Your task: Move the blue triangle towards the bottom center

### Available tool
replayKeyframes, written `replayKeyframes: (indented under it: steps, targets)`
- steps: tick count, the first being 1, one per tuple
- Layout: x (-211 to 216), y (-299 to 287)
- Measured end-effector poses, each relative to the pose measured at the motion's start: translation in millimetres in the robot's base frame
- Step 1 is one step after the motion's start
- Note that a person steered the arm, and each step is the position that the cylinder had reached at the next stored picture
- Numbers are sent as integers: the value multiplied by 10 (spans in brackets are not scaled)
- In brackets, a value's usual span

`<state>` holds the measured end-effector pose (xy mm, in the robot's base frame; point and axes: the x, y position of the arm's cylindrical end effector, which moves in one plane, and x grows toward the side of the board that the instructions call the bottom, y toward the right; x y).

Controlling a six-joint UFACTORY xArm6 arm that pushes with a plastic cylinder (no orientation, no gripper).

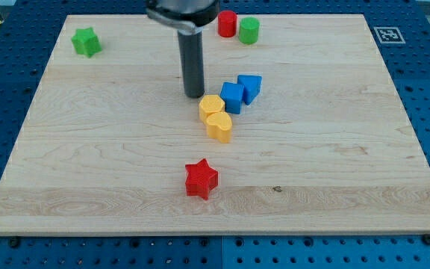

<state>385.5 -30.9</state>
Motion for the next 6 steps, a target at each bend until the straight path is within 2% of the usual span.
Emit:
replayKeyframes:
  steps: [1, 3, 5, 6]
  targets:
    - [-201, 133]
    - [-194, 424]
    - [-128, 770]
    - [67, 908]
